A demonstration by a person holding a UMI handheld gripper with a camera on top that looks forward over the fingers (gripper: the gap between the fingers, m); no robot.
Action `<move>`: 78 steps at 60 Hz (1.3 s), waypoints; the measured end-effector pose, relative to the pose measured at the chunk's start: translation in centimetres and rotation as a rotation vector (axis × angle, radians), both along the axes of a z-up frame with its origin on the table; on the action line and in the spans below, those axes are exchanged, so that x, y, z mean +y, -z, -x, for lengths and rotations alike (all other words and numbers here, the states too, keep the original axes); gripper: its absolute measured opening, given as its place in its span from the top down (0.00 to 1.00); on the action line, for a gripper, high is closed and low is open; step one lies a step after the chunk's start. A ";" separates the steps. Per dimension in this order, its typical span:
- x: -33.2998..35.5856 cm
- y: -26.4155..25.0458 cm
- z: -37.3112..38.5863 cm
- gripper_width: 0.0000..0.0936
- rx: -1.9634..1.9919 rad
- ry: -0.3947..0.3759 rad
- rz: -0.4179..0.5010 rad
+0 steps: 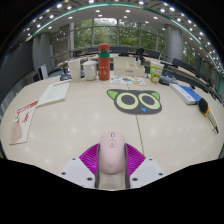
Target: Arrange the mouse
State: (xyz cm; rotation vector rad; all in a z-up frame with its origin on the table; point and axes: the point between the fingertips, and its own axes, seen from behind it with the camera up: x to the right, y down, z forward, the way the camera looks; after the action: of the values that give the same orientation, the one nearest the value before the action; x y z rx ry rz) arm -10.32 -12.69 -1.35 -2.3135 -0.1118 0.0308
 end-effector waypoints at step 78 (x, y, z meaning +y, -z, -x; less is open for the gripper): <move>18.2 -6.0 -9.3 0.09 0.028 0.058 -0.058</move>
State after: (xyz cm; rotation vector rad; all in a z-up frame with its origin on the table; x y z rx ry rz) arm -1.02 5.50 4.68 -2.2569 -0.0307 0.0301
